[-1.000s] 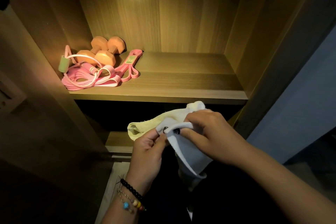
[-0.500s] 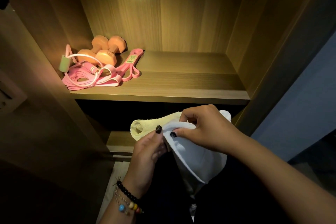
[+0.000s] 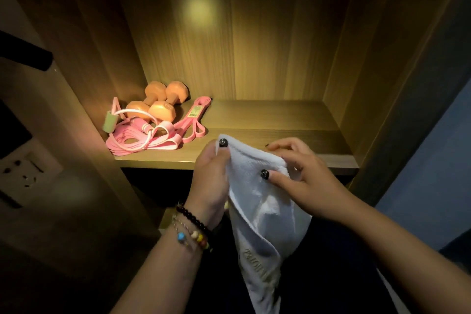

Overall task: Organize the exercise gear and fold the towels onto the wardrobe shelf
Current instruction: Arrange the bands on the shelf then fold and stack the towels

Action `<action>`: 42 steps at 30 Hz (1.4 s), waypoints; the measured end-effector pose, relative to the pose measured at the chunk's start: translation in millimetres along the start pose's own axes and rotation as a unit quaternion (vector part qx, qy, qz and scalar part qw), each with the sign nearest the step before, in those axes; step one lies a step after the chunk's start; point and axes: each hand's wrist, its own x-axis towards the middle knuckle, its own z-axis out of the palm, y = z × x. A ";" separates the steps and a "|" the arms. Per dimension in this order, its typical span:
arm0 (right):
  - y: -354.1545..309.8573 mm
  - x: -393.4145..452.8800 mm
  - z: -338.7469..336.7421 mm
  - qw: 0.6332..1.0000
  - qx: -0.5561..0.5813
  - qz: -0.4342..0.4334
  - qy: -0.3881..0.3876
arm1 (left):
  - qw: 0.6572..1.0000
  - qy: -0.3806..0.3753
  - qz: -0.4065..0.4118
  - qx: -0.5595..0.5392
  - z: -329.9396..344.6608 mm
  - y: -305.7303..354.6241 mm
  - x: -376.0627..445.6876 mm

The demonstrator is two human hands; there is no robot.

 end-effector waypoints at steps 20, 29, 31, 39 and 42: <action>-167.4 137.0 -211.2 0.976 0.127 -0.135 0.111 | 0.884 -0.275 0.271 0.264 118.9 300.6 103.0; -293.2 202.7 -301.3 0.930 -0.126 -0.181 0.293 | 0.692 0.032 0.557 0.458 180.4 440.0 130.5; -307.3 208.1 -306.9 0.931 -0.073 -0.193 0.302 | 0.669 0.106 0.582 0.450 194.5 462.1 127.1; -263.0 188.2 -282.6 0.971 0.020 -0.159 0.178 | 0.710 0.188 0.551 0.397 167.3 455.4 144.3; -257.7 191.6 -297.2 0.966 -0.134 -0.103 0.194 | 0.726 0.156 0.547 0.386 156.3 438.9 151.9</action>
